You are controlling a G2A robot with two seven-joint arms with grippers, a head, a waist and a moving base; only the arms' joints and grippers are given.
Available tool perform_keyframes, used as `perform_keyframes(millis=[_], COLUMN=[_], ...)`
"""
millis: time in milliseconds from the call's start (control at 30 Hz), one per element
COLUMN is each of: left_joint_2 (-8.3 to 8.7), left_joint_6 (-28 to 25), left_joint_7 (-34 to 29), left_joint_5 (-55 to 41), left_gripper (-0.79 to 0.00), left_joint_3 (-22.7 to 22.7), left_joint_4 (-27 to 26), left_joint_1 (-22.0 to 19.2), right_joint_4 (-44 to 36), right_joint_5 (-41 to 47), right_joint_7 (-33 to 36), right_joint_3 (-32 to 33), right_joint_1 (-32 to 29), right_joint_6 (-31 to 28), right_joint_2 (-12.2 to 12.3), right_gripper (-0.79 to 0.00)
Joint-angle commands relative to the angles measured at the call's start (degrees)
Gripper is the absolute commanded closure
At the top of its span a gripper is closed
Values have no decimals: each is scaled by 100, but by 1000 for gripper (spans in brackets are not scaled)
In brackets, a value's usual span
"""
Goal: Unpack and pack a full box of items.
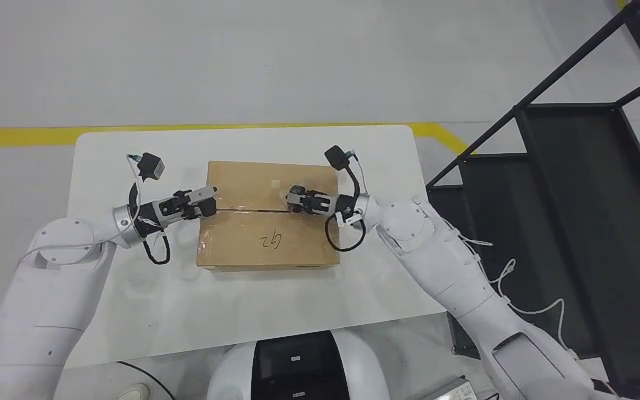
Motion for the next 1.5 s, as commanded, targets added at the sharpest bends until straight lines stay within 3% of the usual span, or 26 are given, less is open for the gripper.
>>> perform_keyframes(millis=[0,500,533,567,600,1067,1267,1467], left_joint_2=[0,-16,-16,-16,-16,-8,48,83], left_joint_6=[9,-6,-5,-4,-9,-128,-389,-132], left_joint_7=[1,9,8,7,7,75,237,752], left_joint_5=[1,-5,-5,-5,0,-119,-521,65], left_gripper=[-785,-785,-785,-785,-785,-785,-785,-785], left_joint_3=[-3,16,15,14,13,-106,-554,-690], left_joint_4=[-5,22,22,22,17,-35,-72,28], left_joint_1=[1,-36,-37,-37,-38,49,319,445], right_joint_4=[-11,155,162,165,167,65,118,75], right_joint_5=[-101,-498,-513,-547,-590,-665,-672,-386], right_joint_7=[18,30,37,63,105,304,356,390], right_joint_3=[-50,-394,-411,-436,-466,-729,-929,-932], right_joint_1=[45,284,296,313,335,583,762,788], right_joint_6=[-2,37,44,51,62,153,168,152], right_joint_2=[-11,-120,-126,-132,-138,-252,-342,-391], right_gripper=[0,0,-92,-566,-785,-785,-785,-785])
